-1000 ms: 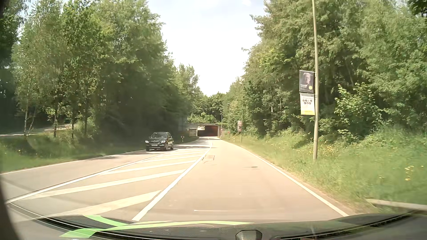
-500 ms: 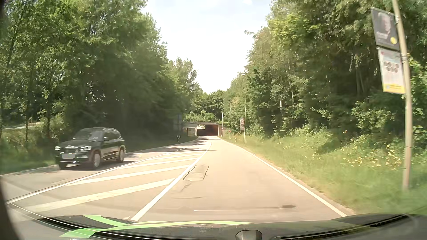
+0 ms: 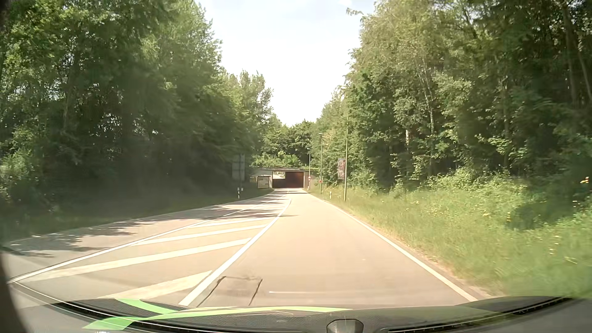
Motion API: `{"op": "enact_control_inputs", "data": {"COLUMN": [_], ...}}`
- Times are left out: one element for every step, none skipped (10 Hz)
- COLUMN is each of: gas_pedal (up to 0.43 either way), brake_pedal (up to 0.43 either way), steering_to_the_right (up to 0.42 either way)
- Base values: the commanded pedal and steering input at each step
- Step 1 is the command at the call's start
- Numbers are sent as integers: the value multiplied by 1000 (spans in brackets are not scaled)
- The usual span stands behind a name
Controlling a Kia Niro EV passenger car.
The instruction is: Follow the waypoints while adhering to traffic rules and regulations
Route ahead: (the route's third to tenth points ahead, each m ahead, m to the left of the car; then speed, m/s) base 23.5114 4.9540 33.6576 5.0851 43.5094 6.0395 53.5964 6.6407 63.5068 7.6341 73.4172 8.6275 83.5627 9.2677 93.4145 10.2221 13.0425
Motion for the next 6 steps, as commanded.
{"op": "enact_control_inputs", "data": {"gas_pedal": [79,79,79,79,79,79], "brake_pedal": [0,0,0,0,0,0], "steering_to_the_right": [-7,-7,-7,-8,-8,-8]}}
